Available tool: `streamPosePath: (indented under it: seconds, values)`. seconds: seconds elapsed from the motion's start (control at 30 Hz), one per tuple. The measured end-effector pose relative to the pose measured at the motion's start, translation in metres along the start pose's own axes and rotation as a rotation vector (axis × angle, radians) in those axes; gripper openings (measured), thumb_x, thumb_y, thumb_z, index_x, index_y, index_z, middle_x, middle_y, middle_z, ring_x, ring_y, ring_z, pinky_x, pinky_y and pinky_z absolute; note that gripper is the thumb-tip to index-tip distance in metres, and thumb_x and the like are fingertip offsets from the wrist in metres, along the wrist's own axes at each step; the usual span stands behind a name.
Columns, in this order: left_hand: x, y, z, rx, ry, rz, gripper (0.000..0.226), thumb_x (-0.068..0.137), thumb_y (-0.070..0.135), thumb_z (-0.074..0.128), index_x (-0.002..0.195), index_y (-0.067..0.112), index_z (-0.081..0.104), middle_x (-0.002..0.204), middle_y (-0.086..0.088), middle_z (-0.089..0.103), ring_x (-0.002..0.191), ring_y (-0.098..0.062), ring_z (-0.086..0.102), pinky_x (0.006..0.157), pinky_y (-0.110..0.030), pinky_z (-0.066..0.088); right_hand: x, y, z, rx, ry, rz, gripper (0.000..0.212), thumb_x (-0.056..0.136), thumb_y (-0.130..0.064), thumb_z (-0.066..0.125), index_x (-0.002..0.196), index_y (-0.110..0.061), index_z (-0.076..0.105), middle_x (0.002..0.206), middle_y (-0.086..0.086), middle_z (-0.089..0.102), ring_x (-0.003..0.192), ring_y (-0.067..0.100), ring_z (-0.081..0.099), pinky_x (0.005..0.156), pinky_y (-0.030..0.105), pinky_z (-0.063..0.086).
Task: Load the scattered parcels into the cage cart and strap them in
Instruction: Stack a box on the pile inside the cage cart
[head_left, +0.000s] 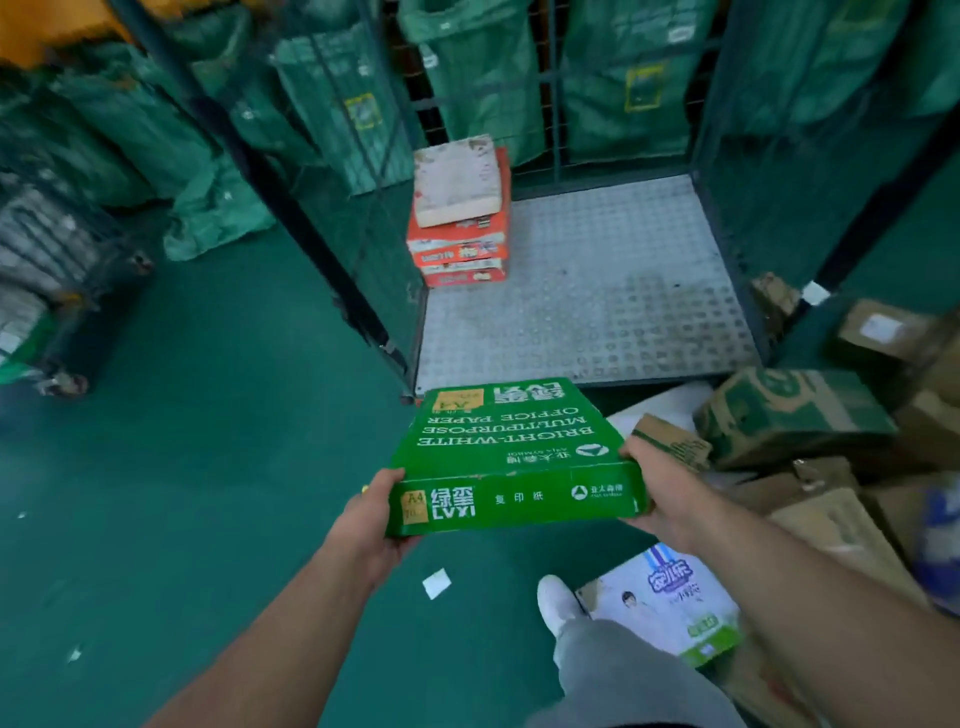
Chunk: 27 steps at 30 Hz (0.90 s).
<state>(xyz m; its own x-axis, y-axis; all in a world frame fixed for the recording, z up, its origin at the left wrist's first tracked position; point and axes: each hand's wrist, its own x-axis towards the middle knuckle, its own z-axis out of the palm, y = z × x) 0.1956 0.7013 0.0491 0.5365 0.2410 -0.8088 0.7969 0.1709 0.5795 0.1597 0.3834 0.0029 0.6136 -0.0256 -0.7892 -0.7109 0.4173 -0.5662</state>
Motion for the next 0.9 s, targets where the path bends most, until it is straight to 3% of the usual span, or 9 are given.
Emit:
streamPosePath:
  seconds: [0.07, 0.17, 0.27, 0.37, 0.5, 0.6, 0.77, 0.9]
  values:
    - [-0.003, -0.009, 0.019, 0.016, -0.040, 0.030, 0.025, 0.098, 0.035, 0.064, 0.112, 0.014, 0.065, 0.101, -0.010, 0.076, 0.086, -0.023, 0.071, 0.059, -0.032, 0.057, -0.009, 0.011, -0.019, 0.085, 0.026, -0.037, 0.025, 0.099, -0.029, 0.052, 0.113, -0.017, 0.069, 0.107, 0.010, 0.076, 0.092, 0.021, 0.069, 0.088, 0.039, 0.056]
    - [-0.008, -0.033, 0.033, 0.020, -0.073, 0.025, 0.029, 0.096, 0.038, 0.065, 0.114, 0.015, 0.066, 0.105, -0.010, 0.076, 0.097, -0.026, 0.070, 0.085, -0.040, 0.059, -0.030, 0.029, -0.044, 0.129, 0.131, -0.066, 0.022, 0.097, -0.033, 0.057, 0.111, -0.020, 0.068, 0.105, 0.007, 0.077, 0.092, 0.020, 0.070, 0.081, 0.036, 0.057]
    - [-0.018, -0.048, 0.036, 0.003, -0.081, 0.025, 0.028, 0.096, 0.037, 0.066, 0.112, 0.015, 0.066, 0.104, -0.010, 0.076, 0.092, -0.025, 0.071, 0.073, -0.037, 0.058, -0.048, 0.040, -0.059, 0.069, 0.166, -0.042, 0.030, 0.093, -0.040, 0.060, 0.116, -0.021, 0.066, 0.112, 0.008, 0.075, 0.102, 0.023, 0.069, 0.081, 0.038, 0.057]
    - [-0.025, -0.047, 0.034, -0.023, -0.077, 0.019, 0.026, 0.096, 0.035, 0.066, 0.110, 0.013, 0.065, 0.102, -0.011, 0.075, 0.089, -0.026, 0.070, 0.066, -0.035, 0.056, -0.057, 0.039, -0.059, 0.031, 0.175, -0.059, 0.035, 0.095, -0.041, 0.060, 0.121, -0.019, 0.064, 0.111, 0.008, 0.072, 0.097, 0.021, 0.065, 0.076, 0.036, 0.051]
    - [-0.017, -0.026, 0.033, -0.057, -0.058, 0.012, 0.030, 0.094, 0.034, 0.069, 0.114, 0.011, 0.065, 0.099, -0.011, 0.076, 0.087, -0.026, 0.070, 0.074, -0.037, 0.059, -0.044, 0.026, -0.042, 0.092, 0.200, -0.065, 0.032, 0.094, -0.040, 0.065, 0.118, -0.019, 0.067, 0.107, 0.007, 0.073, 0.093, 0.020, 0.065, 0.071, 0.033, 0.050]
    - [0.005, 0.003, 0.037, -0.087, -0.048, 0.038, 0.032, 0.092, 0.035, 0.071, 0.114, 0.012, 0.067, 0.098, -0.009, 0.077, 0.089, -0.025, 0.070, 0.086, -0.041, 0.057, -0.018, 0.000, -0.021, 0.150, 0.183, -0.062, 0.019, 0.093, -0.038, 0.067, 0.107, -0.025, 0.068, 0.089, 0.000, 0.072, 0.079, 0.014, 0.063, 0.060, 0.028, 0.050]
    - [0.064, 0.076, 0.072, -0.233, -0.016, 0.015, 0.021, 0.091, 0.028, 0.074, 0.104, 0.012, 0.068, 0.092, -0.009, 0.076, 0.083, -0.024, 0.069, 0.072, -0.037, 0.057, 0.056, -0.069, 0.014, 0.193, 0.166, -0.098, 0.017, 0.093, -0.034, 0.067, 0.107, -0.027, 0.067, 0.098, 0.002, 0.072, 0.084, 0.014, 0.062, 0.071, 0.030, 0.045]
    - [0.117, 0.140, 0.113, -0.328, -0.073, -0.098, 0.027, 0.095, 0.029, 0.070, 0.117, 0.013, 0.068, 0.106, -0.013, 0.075, 0.092, -0.028, 0.069, 0.078, -0.040, 0.060, 0.121, -0.137, 0.031, 0.173, 0.196, -0.109, 0.025, 0.091, -0.035, 0.072, 0.111, -0.023, 0.063, 0.104, 0.005, 0.076, 0.094, 0.018, 0.068, 0.080, 0.035, 0.049]
